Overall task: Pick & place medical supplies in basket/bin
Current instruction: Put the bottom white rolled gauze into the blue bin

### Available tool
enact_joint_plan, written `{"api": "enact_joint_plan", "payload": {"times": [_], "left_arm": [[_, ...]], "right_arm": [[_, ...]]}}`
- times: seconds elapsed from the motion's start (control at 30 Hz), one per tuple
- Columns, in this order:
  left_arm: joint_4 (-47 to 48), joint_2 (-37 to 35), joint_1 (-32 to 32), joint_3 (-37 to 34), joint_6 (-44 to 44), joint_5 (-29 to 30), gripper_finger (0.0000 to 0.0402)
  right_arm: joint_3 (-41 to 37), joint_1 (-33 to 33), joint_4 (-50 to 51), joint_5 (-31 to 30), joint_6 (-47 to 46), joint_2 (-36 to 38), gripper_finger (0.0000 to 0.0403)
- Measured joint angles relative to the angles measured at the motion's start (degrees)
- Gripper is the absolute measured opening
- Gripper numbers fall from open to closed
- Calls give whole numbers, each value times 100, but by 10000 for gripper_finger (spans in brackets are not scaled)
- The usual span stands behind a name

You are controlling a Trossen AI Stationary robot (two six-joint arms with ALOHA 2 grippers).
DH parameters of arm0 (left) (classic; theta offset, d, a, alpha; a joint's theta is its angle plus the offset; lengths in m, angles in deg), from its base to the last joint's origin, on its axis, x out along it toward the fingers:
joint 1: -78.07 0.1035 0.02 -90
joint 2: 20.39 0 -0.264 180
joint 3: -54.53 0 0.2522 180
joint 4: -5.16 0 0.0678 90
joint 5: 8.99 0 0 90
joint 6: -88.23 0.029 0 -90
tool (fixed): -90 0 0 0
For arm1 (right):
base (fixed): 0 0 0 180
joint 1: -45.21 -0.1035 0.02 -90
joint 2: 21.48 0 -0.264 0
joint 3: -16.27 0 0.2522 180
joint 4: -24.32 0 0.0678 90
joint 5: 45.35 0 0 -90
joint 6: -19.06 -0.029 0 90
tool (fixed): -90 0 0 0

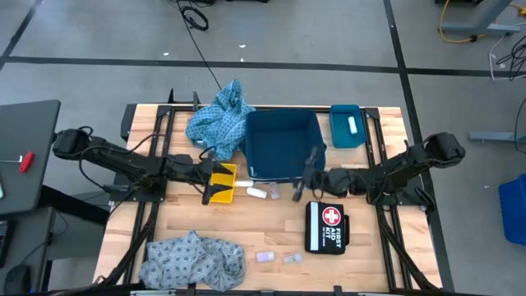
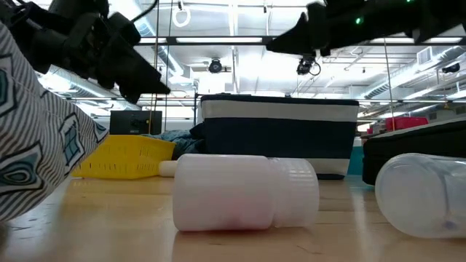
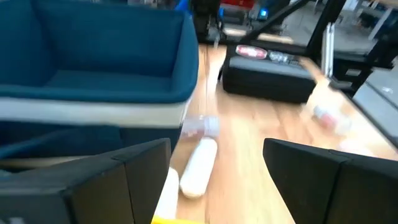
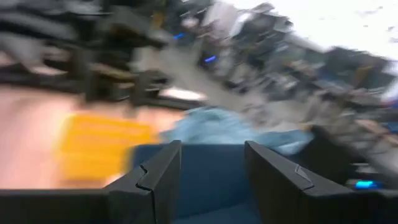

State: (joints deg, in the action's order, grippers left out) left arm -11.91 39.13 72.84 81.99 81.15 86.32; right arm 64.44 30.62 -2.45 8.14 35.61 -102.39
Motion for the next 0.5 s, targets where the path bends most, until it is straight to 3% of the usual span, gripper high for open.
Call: {"api": "enact_joint_plan", "payload": {"times": [0.2,0.5], "left_arm": [[-492,1038,-248,340,123,46,260],[399,2454,-420,1500,387,64,260]], "right_arm": [[455,-490,1614,358,-895,0,183],[460,-750,2453,352,-1634,0,183]]}}
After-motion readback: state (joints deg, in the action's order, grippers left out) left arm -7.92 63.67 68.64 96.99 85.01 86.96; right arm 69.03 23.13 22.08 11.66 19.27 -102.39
